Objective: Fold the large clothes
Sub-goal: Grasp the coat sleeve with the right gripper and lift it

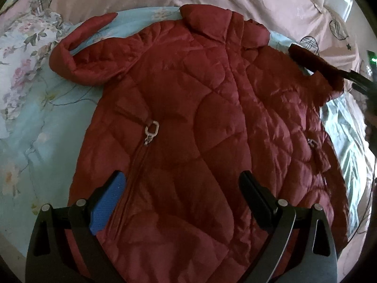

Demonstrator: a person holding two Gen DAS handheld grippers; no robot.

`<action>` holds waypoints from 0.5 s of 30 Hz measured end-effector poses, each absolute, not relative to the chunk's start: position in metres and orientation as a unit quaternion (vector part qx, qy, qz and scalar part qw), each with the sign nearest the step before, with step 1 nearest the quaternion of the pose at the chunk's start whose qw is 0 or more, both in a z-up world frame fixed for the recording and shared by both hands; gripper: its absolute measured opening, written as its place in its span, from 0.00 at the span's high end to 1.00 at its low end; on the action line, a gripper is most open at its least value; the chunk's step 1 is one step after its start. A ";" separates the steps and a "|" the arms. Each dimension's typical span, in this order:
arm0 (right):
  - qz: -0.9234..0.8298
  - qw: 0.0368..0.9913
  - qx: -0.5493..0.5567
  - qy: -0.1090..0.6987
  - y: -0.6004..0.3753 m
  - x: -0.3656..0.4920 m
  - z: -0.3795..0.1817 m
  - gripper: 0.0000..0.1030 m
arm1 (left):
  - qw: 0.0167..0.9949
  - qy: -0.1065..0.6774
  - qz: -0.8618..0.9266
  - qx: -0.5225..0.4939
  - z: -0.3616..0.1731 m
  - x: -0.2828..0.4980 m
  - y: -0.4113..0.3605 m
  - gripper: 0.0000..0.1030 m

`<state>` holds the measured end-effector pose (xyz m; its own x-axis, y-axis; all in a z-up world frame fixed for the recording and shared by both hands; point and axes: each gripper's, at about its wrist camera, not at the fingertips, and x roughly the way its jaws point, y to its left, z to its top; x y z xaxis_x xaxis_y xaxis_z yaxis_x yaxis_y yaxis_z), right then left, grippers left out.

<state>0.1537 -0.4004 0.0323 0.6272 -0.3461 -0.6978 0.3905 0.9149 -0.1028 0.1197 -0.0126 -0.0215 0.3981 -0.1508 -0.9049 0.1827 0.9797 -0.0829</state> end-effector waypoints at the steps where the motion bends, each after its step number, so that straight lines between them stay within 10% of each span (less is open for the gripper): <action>1: -0.210 0.899 0.016 0.383 -0.404 0.165 0.030 0.06 | 0.836 0.538 -0.101 0.011 -0.021 0.123 -0.012 0.05; 7: -0.235 0.876 -0.029 0.421 -0.425 0.218 0.005 0.11 | 0.833 0.544 -0.105 0.001 -0.026 0.141 -0.014 0.05; 15: -0.241 0.879 -0.009 0.411 -0.435 0.228 0.001 0.56 | 0.828 0.553 -0.094 -0.006 -0.038 0.160 -0.015 0.05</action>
<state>0.2277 -0.4345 0.0006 0.5461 -0.4319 -0.7178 0.4165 0.8834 -0.2147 0.1596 -0.0149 -0.0378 0.3706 -0.1623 -0.9145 0.1500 0.9821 -0.1135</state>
